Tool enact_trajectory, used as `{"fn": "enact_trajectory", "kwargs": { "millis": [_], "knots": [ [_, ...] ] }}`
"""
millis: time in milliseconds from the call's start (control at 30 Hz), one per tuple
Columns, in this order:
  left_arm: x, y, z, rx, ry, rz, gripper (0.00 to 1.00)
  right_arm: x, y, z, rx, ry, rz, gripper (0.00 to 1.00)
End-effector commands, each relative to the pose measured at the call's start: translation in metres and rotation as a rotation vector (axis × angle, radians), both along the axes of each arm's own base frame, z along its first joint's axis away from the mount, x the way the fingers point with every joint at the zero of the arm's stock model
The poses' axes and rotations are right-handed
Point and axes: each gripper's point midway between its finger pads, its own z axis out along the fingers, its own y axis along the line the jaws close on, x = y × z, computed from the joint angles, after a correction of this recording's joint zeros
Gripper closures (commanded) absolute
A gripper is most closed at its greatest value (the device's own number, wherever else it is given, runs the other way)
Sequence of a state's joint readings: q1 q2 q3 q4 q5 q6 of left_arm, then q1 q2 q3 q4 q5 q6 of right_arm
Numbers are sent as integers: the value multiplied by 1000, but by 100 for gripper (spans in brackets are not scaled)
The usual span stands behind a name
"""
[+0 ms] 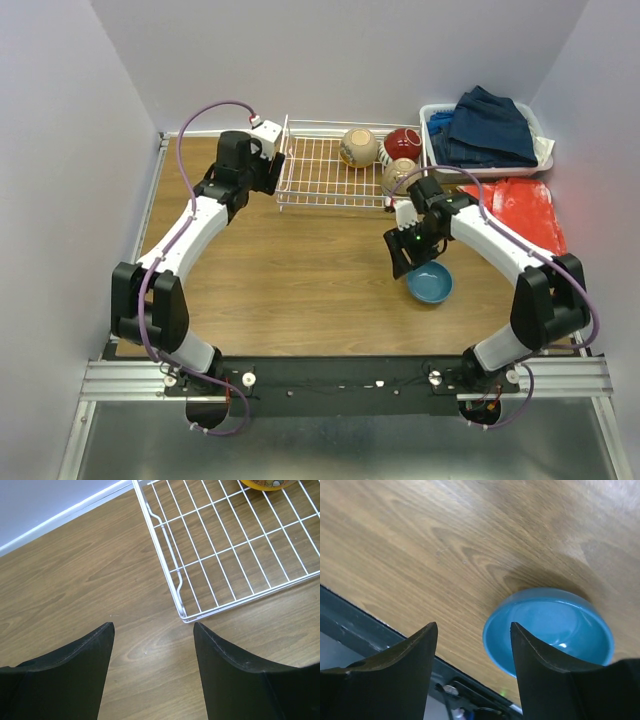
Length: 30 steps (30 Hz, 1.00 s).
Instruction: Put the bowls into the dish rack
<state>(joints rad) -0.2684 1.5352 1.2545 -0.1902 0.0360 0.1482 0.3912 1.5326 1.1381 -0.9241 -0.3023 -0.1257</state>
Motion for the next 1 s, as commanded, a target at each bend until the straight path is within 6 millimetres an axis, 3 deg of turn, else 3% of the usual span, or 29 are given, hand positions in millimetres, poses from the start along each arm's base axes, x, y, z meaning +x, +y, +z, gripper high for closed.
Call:
{"fn": "enact_trajectory", "kwargs": {
  "millis": [0,267,500,567,733,767,867,933,967],
  "knots": [
    [-10,11,14,33,-42,13,25,7,2,-13,-39,67,-159,35],
    [-14,23,11,53,-48,50,25,6,2,-27,-66,127,-257,41],
    [-17,25,8,53,-41,59,24,-13,-2,-50,-109,233,-328,43],
    [-19,26,10,56,-47,61,24,-15,-5,-54,-123,242,-343,52],
    [-23,29,7,61,-43,67,24,-22,-12,-61,-163,249,-368,57],
    [-23,29,7,58,-44,68,24,-21,-14,-60,-166,244,-372,68],
    [-23,31,9,52,-46,68,24,-14,-13,-48,-156,199,-376,89],
    [-22,30,10,44,-47,65,24,-6,-8,-34,-140,137,-346,99],
    [-21,32,9,41,-43,68,24,-3,-4,-27,-132,111,-308,99]
  ]
}}
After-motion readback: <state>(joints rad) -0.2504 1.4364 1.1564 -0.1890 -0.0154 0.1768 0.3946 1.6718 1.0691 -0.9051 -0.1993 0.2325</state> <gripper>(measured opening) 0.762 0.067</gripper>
